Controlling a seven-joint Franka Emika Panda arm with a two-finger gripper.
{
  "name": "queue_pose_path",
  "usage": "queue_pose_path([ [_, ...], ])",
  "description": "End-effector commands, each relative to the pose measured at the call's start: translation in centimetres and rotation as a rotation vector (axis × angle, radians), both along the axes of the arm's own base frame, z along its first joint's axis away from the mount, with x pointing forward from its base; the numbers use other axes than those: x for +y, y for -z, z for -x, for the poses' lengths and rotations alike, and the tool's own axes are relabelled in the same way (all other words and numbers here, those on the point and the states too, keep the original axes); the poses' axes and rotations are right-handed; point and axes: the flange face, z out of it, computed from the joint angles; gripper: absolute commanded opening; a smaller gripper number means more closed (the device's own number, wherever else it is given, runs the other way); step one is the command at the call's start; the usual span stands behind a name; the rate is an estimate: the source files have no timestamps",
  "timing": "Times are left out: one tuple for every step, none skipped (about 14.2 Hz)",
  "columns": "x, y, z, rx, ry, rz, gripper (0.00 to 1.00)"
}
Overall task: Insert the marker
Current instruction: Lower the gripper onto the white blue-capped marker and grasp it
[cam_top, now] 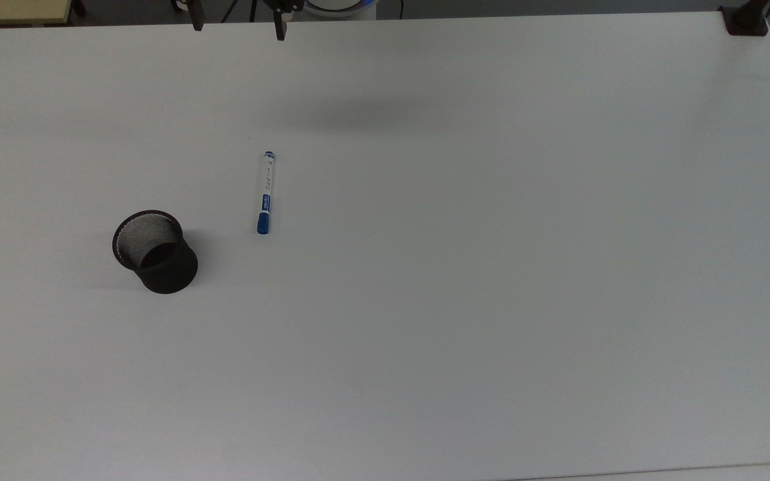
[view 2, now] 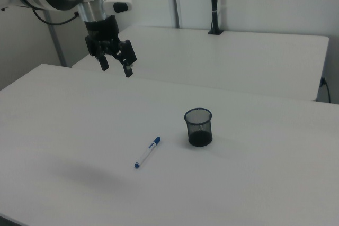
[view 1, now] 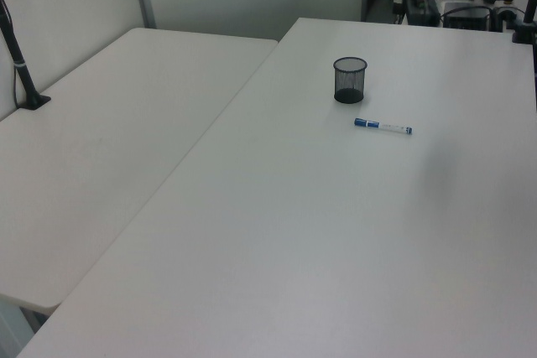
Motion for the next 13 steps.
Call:
queue_pose_path([
  [0.3, -0.2, -0.2, 0.001, -0.021, -0.012, 1.0],
  [0.3, -0.2, -0.2, -0.001, -0.021, -0.012, 1.0],
  [0.3, -0.2, -0.2, -0.001, -0.021, -0.012, 1.0],
  [0.3, -0.2, -0.2, 0.001, -0.021, -0.012, 1.0],
  [0.3, -0.2, -0.2, 0.001, -0.021, -0.012, 1.0],
  [0.3, -0.2, -0.2, 0.001, -0.021, -0.012, 1.0],
  [0.3, -0.2, -0.2, -0.001, -0.021, -0.012, 1.0],
  [0.4, -0.3, -0.1, -0.001, -0.023, -0.011, 1.0],
  [0.4, -0.3, -0.1, -0.001, -0.026, -0.011, 1.0],
  [0.3, -0.1, -0.2, 0.004, -0.029, -0.01, 1.0],
  [0.3, 0.0, -0.2, 0.006, -0.051, -0.007, 1.0],
  [0.0, 0.3, -0.2, 0.015, -0.122, 0.006, 1.0],
  [-0.3, 1.1, -0.2, 0.032, -0.189, 0.01, 1.0],
])
